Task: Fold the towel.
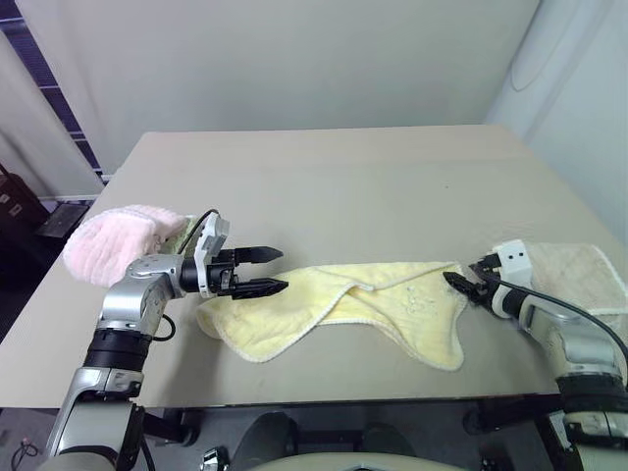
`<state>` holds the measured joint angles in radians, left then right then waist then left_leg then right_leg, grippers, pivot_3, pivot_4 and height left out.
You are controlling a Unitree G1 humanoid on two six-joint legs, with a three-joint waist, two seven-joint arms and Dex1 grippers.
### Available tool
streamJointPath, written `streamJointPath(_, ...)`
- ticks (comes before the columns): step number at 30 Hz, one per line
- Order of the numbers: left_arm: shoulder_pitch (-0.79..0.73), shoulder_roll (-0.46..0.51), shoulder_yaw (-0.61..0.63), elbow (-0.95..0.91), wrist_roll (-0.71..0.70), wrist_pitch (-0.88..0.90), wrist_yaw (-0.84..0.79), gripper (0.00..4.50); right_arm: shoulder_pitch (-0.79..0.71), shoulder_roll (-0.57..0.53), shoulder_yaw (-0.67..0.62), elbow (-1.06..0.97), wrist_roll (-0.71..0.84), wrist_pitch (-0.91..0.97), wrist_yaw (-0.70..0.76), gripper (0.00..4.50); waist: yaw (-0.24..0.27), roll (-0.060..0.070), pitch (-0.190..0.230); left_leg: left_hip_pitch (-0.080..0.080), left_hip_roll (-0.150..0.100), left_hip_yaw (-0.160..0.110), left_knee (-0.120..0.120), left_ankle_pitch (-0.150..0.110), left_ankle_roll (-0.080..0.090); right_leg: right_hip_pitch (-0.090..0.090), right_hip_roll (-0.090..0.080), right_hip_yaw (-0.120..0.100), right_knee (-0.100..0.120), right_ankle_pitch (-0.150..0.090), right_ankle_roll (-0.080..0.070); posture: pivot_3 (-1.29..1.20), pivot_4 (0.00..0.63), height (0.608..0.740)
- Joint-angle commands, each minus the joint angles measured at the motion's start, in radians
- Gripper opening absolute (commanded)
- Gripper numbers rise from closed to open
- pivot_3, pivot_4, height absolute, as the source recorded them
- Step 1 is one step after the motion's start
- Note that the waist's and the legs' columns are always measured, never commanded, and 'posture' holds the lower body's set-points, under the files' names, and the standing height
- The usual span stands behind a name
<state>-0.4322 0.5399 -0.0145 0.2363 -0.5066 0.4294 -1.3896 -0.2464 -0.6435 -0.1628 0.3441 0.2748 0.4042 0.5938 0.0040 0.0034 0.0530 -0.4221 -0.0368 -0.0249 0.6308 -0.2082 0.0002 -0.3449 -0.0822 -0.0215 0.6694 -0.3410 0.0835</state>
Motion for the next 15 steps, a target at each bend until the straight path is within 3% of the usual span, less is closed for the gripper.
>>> streamJointPath(1, 0.014, 0.015, 0.033, -0.061, -0.031, 0.012, 0.015, 4.50, -0.050, -0.021, 0.021, 0.075, -0.052, -0.081, 0.034, 3.41, 0.000, 0.000, 0.000, 0.002, 0.000, 0.000, 0.000, 0.000, 0.000, 0.002, 0.000, 0.000, 0.000, 0.000, 0.000, 0.00, 0.000, 0.731)
streamJointPath(11, 0.080, 0.049, 0.054, -0.156, -0.066, 0.053, 0.045, 4.50, -0.110, -0.031, 0.092, 0.123, -0.102, -0.111, 0.174, 3.41, -0.018, 0.000, 0.000, 0.011, 0.000, 0.000, -0.001, 0.000, -0.001, 0.007, -0.002, 0.000, -0.002, -0.002, -0.004, 0.00, 0.000, 0.731)
streamJointPath(15, 0.078, 0.053, 0.053, -0.139, -0.057, 0.036, 0.050, 4.50, -0.134, -0.016, 0.104, 0.169, -0.135, -0.128, 0.161, 3.41, -0.019, 0.000, 0.000, 0.012, 0.000, 0.000, -0.002, -0.001, -0.001, 0.007, -0.002, 0.000, -0.003, -0.002, -0.004, 0.00, 0.000, 0.731)
